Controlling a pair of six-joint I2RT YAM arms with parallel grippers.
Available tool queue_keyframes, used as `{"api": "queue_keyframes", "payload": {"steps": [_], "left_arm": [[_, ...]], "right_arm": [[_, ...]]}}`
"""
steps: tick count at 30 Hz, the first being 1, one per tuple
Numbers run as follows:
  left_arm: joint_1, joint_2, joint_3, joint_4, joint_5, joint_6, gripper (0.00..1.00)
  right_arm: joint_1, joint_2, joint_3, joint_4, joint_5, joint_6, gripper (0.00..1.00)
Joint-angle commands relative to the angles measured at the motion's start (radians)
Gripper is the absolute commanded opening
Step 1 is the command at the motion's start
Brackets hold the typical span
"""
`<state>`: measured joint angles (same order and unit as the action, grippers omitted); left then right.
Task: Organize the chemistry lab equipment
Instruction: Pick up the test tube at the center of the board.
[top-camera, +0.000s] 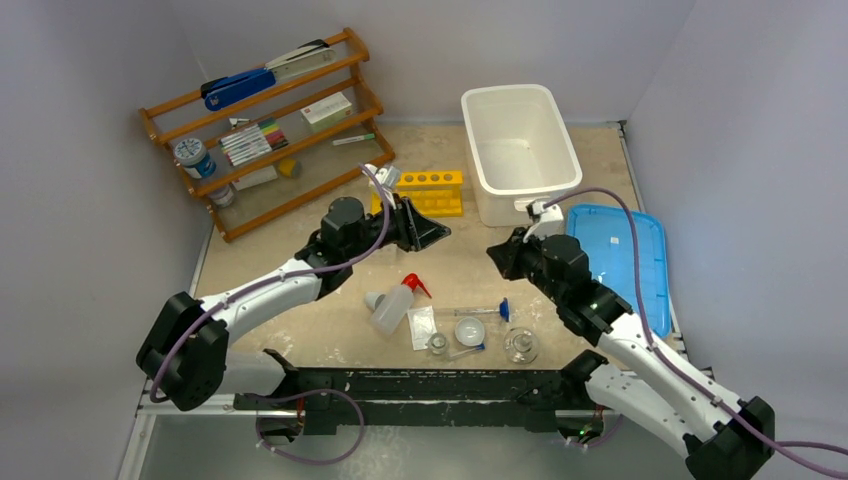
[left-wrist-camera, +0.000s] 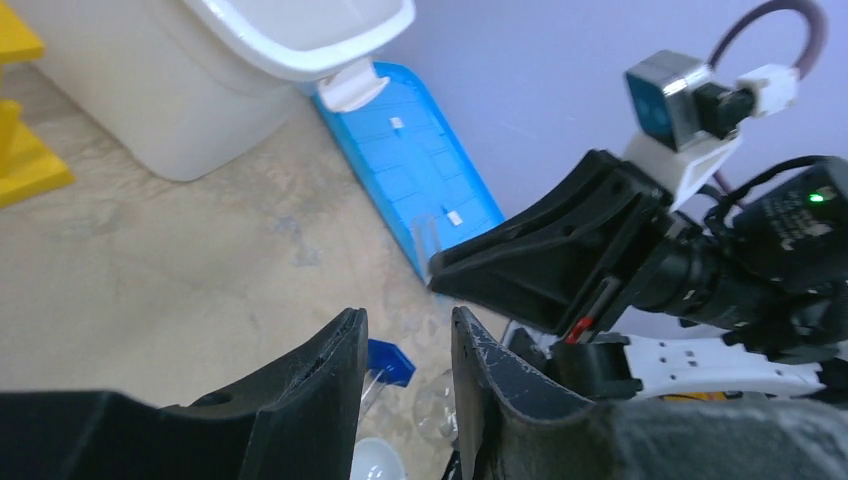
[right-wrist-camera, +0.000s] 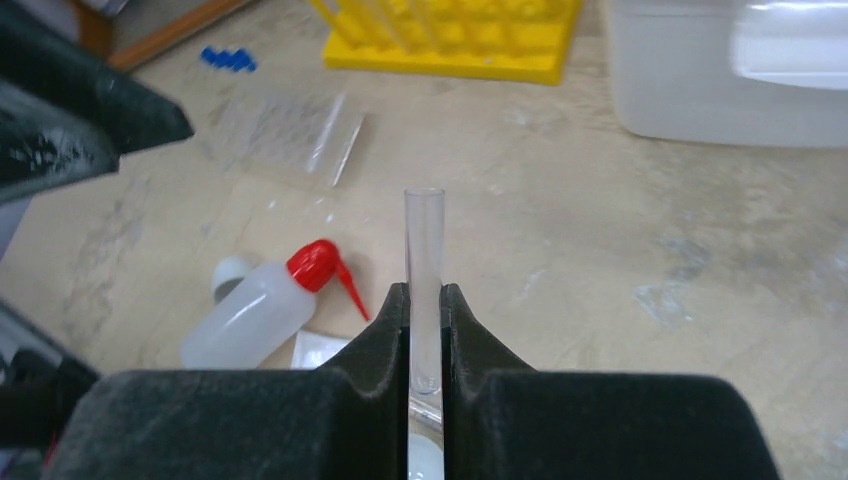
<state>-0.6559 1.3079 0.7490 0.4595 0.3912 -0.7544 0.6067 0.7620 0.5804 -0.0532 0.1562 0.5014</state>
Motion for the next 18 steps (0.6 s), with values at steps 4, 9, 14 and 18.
{"api": "queue_keyframes", "payload": {"steps": [4,9,14,18], "left_arm": [[0.000,-0.060,-0.002,0.240,0.147,-0.086,0.37],[-0.001,-0.064,-0.020,0.317,0.202,-0.109,0.38],[-0.001,-0.036,-0.031,0.342,0.184,-0.107,0.39],[-0.001,-0.017,-0.032,0.343,0.141,-0.086,0.40]], "right_arm": [[0.067,0.030,0.083,0.120,-0.250,-0.156,0.00],[0.100,0.049,0.122,0.138,-0.294,-0.162,0.00],[0.168,0.070,0.160,0.147,-0.286,-0.161,0.00],[0.214,0.094,0.178,0.150,-0.268,-0.159,0.00]]}}
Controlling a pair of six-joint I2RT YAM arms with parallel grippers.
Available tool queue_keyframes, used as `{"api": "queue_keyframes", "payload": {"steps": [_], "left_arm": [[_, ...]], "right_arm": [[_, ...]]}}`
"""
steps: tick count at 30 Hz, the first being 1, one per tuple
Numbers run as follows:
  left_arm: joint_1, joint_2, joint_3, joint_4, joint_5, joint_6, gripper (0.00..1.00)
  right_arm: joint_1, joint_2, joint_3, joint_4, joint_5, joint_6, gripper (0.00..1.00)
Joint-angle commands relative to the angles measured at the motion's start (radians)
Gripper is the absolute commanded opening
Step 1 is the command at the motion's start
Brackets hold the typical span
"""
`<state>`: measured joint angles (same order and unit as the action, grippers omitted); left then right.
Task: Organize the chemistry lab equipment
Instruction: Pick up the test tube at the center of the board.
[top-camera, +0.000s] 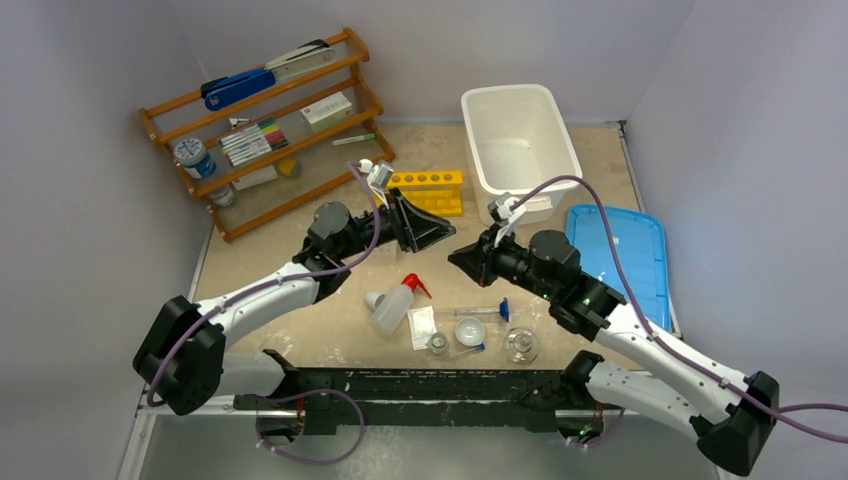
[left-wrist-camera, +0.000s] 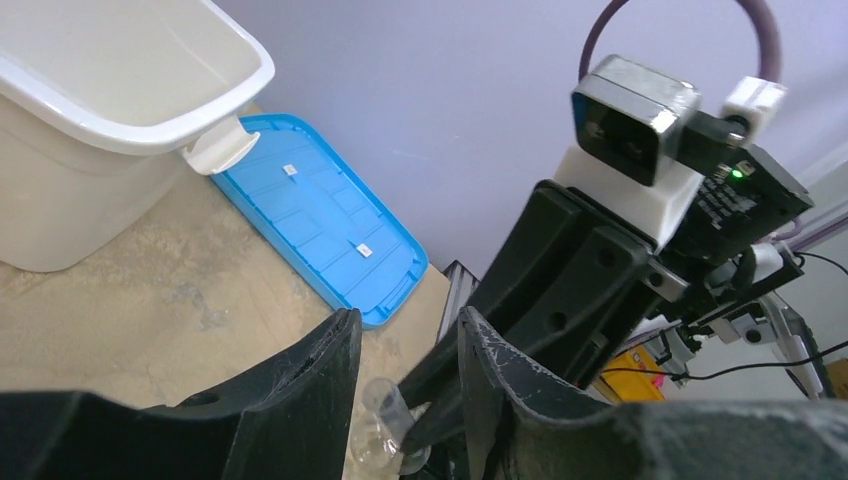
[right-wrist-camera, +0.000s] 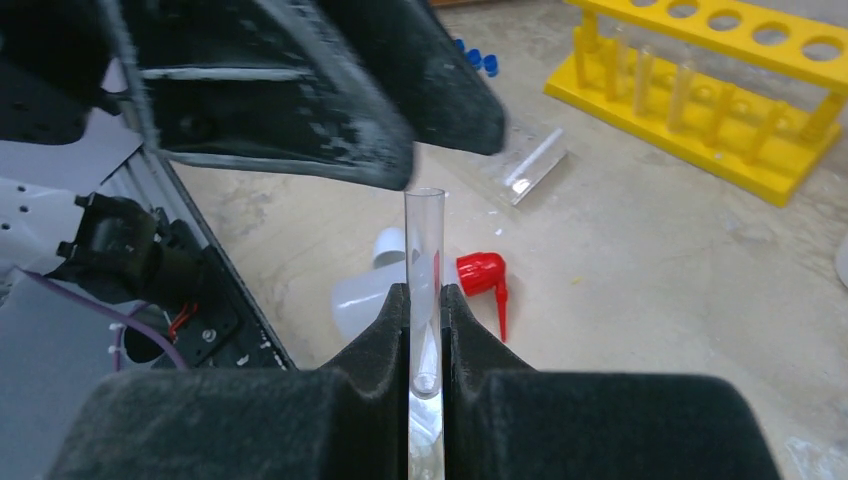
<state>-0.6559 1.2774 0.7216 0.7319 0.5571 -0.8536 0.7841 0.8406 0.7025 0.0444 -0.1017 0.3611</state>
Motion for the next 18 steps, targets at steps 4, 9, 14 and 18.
{"api": "queue_keyframes", "payload": {"steps": [4,9,14,18], "left_arm": [[0.007,0.035,0.007,0.102,-0.040,0.013,0.40],[0.007,0.064,0.032,0.120,-0.003,-0.005,0.41],[0.008,0.050,0.011,0.135,0.011,-0.017,0.42],[0.010,0.032,-0.015,0.199,0.023,-0.064,0.44]], "right_arm": [[0.067,0.033,0.061,0.064,0.001,-0.016,0.00],[0.085,0.032,0.078,0.057,0.016,-0.021,0.00],[0.089,-0.006,0.104,0.009,0.078,-0.038,0.00],[0.089,-0.041,0.117,-0.043,0.122,-0.057,0.00]]}}
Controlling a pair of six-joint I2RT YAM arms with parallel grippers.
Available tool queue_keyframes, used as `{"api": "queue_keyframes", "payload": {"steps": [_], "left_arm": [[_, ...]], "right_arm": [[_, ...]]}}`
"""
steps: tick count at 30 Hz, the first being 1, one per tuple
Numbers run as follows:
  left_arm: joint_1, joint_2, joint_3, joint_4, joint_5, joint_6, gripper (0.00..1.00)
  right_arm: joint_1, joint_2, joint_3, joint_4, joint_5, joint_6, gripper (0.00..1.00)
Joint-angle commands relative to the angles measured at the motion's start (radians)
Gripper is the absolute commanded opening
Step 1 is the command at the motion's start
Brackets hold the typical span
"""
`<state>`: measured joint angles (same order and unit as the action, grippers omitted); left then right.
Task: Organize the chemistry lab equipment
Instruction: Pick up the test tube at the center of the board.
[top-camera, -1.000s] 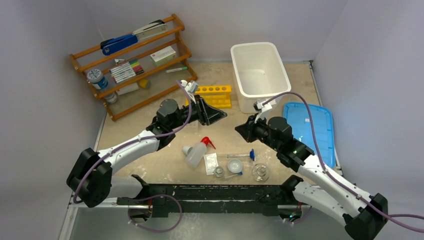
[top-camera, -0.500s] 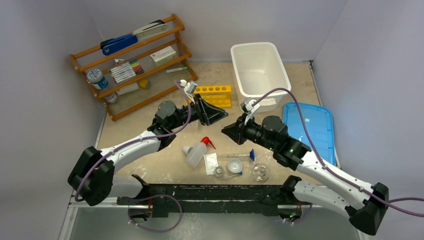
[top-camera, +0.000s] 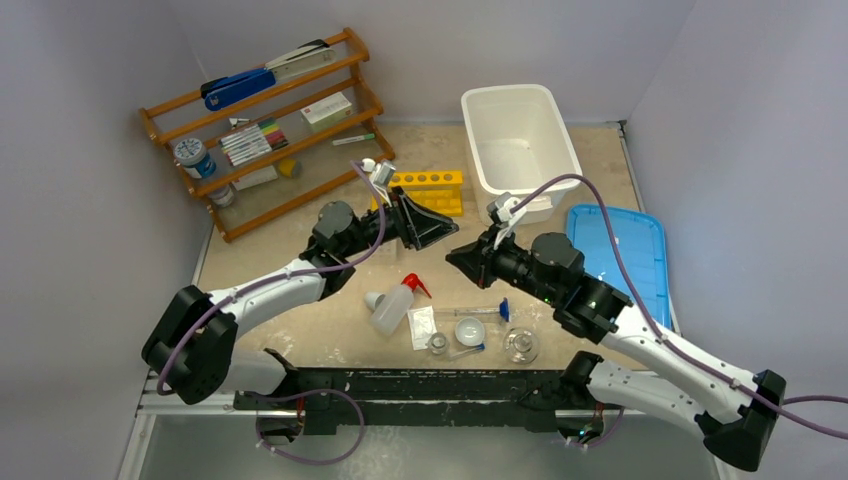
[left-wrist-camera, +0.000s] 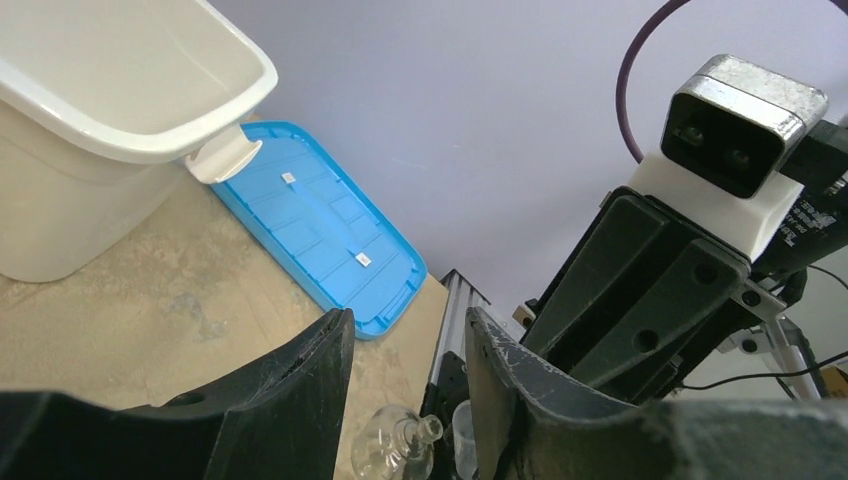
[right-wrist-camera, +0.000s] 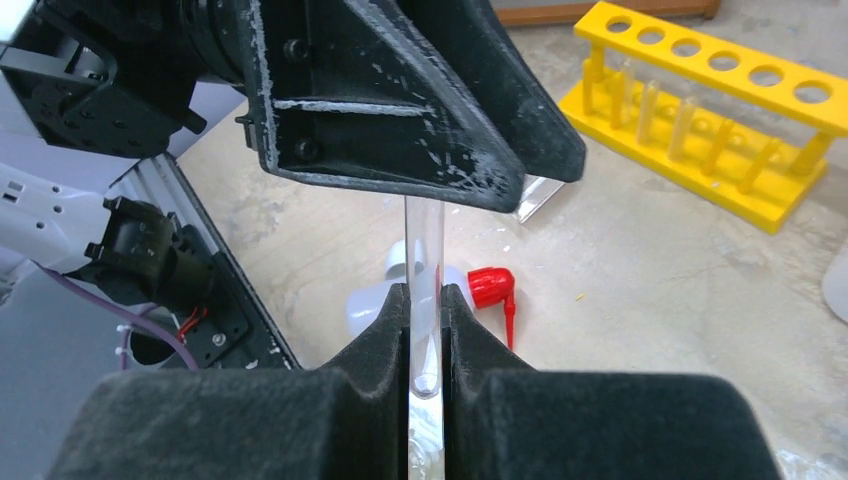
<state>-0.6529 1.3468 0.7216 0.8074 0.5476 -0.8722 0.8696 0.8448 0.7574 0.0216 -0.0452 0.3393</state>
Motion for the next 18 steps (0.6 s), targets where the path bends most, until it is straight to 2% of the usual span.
{"api": "queue_keyframes", "payload": {"steps": [1,11,18], "left_arm": [[0.007,-0.040,-0.017,0.135,0.041,-0.054,0.45],[0.004,-0.015,-0.019,0.220,0.111,-0.117,0.44],[-0.020,0.013,-0.008,0.207,0.133,-0.102,0.35]], "right_arm": [[0.003,-0.050,0.066,-0.032,0.074,-0.039,0.00],[0.003,-0.069,0.081,-0.049,0.093,-0.051,0.00],[0.003,-0.069,0.093,-0.051,0.095,-0.057,0.00]]}}
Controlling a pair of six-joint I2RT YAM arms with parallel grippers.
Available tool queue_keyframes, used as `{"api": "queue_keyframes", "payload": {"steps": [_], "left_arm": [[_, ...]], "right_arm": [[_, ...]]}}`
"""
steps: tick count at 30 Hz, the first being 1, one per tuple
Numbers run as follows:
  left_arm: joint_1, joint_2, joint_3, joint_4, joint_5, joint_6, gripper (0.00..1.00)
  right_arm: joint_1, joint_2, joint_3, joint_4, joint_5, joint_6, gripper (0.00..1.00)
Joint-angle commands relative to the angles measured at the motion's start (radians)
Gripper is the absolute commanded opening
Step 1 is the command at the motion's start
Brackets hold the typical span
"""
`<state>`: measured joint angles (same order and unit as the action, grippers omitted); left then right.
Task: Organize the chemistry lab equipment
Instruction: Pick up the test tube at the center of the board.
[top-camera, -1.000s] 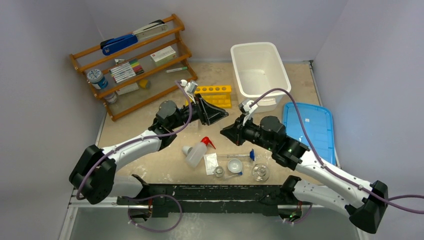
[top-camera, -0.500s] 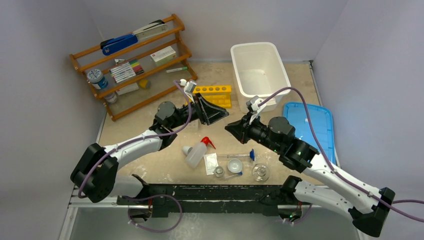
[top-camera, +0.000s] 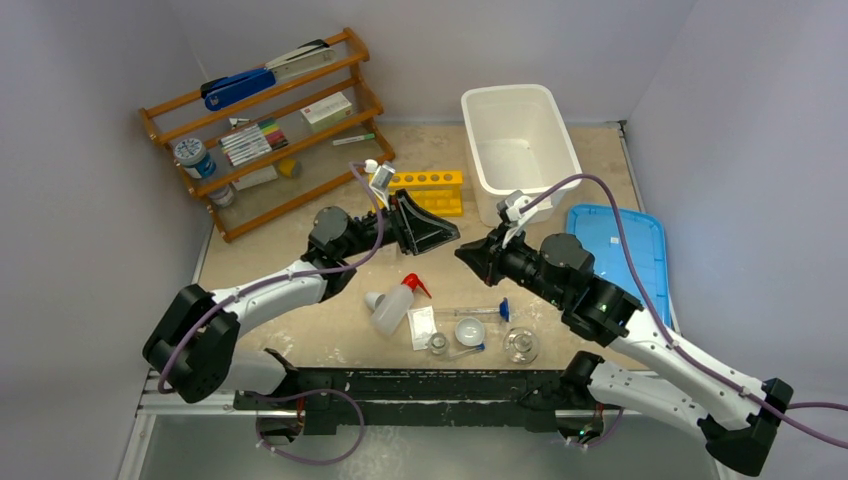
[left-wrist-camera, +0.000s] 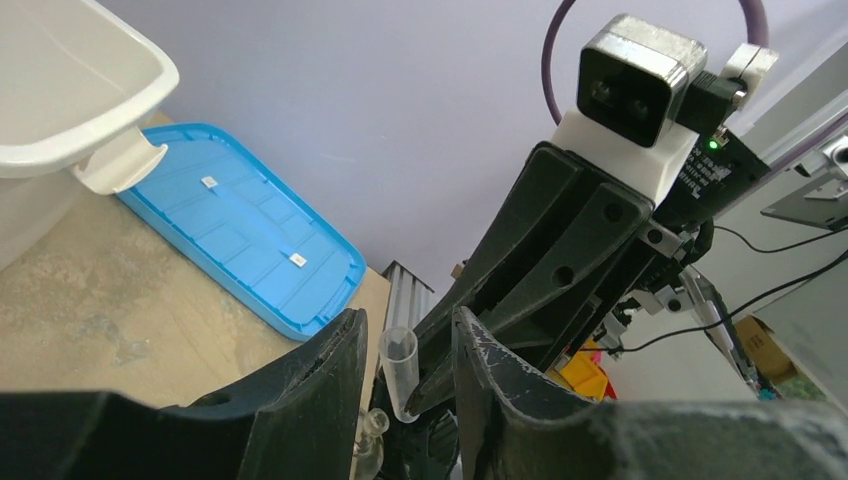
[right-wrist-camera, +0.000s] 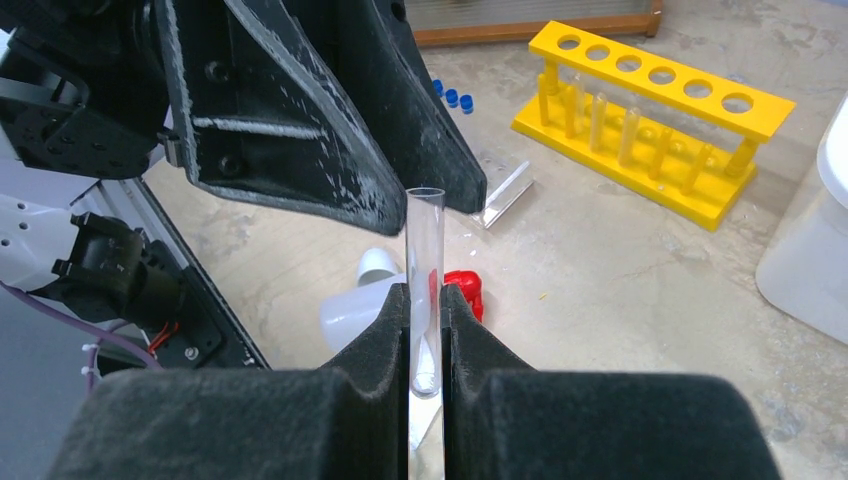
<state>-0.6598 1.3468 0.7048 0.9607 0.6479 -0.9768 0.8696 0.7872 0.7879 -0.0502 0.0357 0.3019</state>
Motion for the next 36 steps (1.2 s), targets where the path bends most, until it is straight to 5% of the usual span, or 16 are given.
{"api": "queue_keyframes", "payload": {"steps": [1,16,28,36], "left_arm": [[-0.015,0.017,0.011,0.052,0.034,0.003,0.34],[-0.017,0.031,0.018,0.053,0.002,-0.019,0.09],[-0.010,0.122,-0.001,0.319,-0.064,-0.240,0.04],[0.008,0.257,-0.019,0.690,-0.215,-0.573,0.05]], "right_arm": [[0.003,-0.010,0.064,0.018,0.015,-0.020,0.00],[0.003,0.002,0.060,0.023,0.020,-0.019,0.00],[0.003,-0.066,0.039,0.012,0.117,0.000,0.57],[0.003,-0.276,-0.039,0.150,0.229,-0.007,0.64]]}}
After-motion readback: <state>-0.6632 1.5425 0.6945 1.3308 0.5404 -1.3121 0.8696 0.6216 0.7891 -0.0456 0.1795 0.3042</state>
